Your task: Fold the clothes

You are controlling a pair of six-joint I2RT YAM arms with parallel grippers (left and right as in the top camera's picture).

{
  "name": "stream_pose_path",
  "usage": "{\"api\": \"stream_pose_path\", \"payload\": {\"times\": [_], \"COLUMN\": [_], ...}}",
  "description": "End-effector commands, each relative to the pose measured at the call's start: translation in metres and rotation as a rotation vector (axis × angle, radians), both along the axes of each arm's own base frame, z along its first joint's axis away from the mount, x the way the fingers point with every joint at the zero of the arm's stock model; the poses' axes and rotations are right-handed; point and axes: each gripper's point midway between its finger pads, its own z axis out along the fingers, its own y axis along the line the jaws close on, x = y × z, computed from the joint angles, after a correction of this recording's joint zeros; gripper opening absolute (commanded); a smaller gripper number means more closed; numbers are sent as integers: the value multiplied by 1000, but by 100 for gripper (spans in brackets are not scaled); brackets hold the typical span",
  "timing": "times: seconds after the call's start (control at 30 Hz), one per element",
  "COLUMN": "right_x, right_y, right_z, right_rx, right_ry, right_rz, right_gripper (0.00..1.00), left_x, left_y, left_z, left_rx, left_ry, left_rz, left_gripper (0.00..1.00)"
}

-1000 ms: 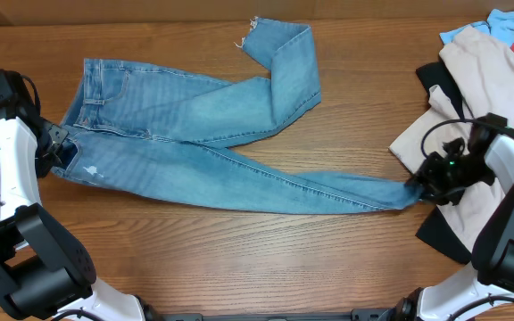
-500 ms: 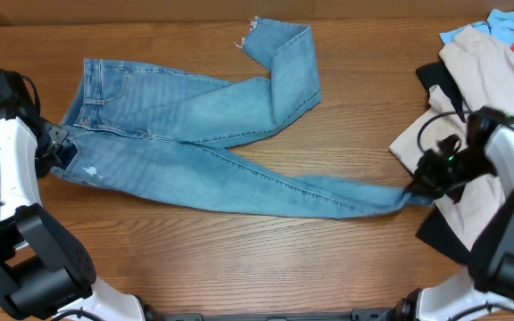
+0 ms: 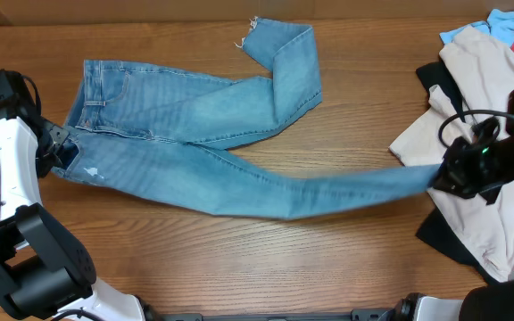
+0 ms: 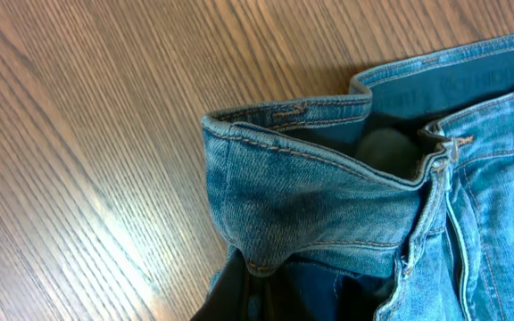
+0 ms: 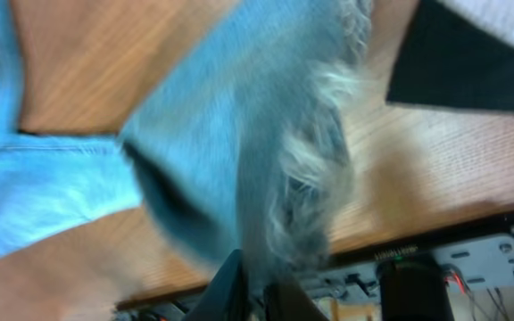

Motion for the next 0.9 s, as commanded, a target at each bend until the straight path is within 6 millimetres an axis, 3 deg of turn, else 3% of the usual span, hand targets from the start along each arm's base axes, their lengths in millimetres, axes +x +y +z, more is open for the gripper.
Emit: {"api": "stream_pose_path", "payload": {"times": [0.0, 0.07, 0.13, 0.3, 0.37, 0.63, 0.87], "right_x": [-27, -35, -28, 42, 54, 50, 34], "right_y": [4, 1, -5, -39, -48, -77, -71], "right_z": [-33, -50, -63, -90, -98, -125, -145], "right_rx": [16, 7, 2, -70, -89, -231, -212], "right_ry": [148, 210, 221, 37, 11, 89, 149], "right_rz": [26, 38, 33, -88, -113, -99, -88], "right_gripper": [13, 13, 13, 13, 16, 22, 27], "left_x": [3, 5, 8, 11, 10, 8, 7], "left_y": [2, 3, 4, 6, 6, 4, 4], "left_z": [14, 15, 16, 17, 17, 16, 15], "left_rx": [37, 41, 45, 48, 48, 43, 41], "left_ry": [-27, -37, -51, -69, -68, -56, -52], "left_rz": [-21, -20, -14, 0, 0, -1, -1], "left_gripper": [4, 4, 4, 4, 4, 4, 4]}}
